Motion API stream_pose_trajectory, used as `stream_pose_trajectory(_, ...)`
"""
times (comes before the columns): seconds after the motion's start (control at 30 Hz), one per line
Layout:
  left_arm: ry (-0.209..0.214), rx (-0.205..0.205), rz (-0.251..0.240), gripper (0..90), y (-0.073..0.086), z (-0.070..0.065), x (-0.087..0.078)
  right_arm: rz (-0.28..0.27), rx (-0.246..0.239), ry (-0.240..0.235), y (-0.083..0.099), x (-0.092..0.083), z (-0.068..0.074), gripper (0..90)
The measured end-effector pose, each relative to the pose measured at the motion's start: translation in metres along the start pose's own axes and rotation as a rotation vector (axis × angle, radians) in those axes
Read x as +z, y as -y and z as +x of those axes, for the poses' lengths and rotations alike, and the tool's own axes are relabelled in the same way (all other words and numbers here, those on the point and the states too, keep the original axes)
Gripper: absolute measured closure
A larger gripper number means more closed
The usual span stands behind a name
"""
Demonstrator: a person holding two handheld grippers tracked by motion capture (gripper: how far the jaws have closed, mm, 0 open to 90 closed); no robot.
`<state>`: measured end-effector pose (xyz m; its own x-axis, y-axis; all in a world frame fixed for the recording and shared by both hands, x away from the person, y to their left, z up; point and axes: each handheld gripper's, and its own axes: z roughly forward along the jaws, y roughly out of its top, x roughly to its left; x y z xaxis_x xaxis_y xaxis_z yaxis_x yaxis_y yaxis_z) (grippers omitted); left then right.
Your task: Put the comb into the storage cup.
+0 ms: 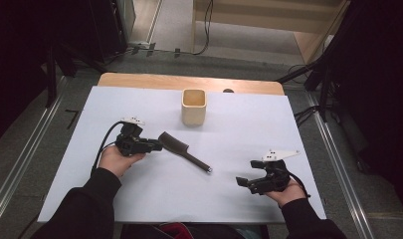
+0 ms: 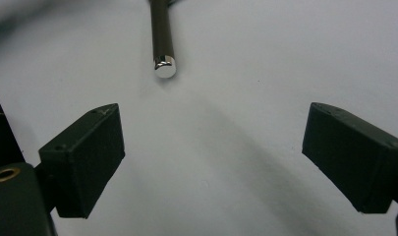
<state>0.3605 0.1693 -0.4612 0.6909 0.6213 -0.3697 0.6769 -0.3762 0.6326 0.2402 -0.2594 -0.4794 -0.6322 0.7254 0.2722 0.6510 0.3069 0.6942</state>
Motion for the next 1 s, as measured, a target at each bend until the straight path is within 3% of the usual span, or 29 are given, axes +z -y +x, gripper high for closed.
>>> stream_pose_trajectory(0.2, 0.013, -0.028, -0.023, 50.4, 0.004, -0.004, -0.010, 0.002, -0.003, 0.001, 0.000, 0.000, 0.000, 7.3)
stream_pose_trajectory(0.4, 0.034, -0.043, -0.092, 38.5, 0.015, -0.007, -0.022, -0.002, -0.003, -0.001, 0.000, 0.001, 0.001, 7.3)
stream_pose_trajectory(1.0, 0.066, 0.014, -0.095, 29.9, 0.042, -0.027, -0.036, -0.002, -0.003, -0.003, 0.000, 0.002, 0.001, 7.3)
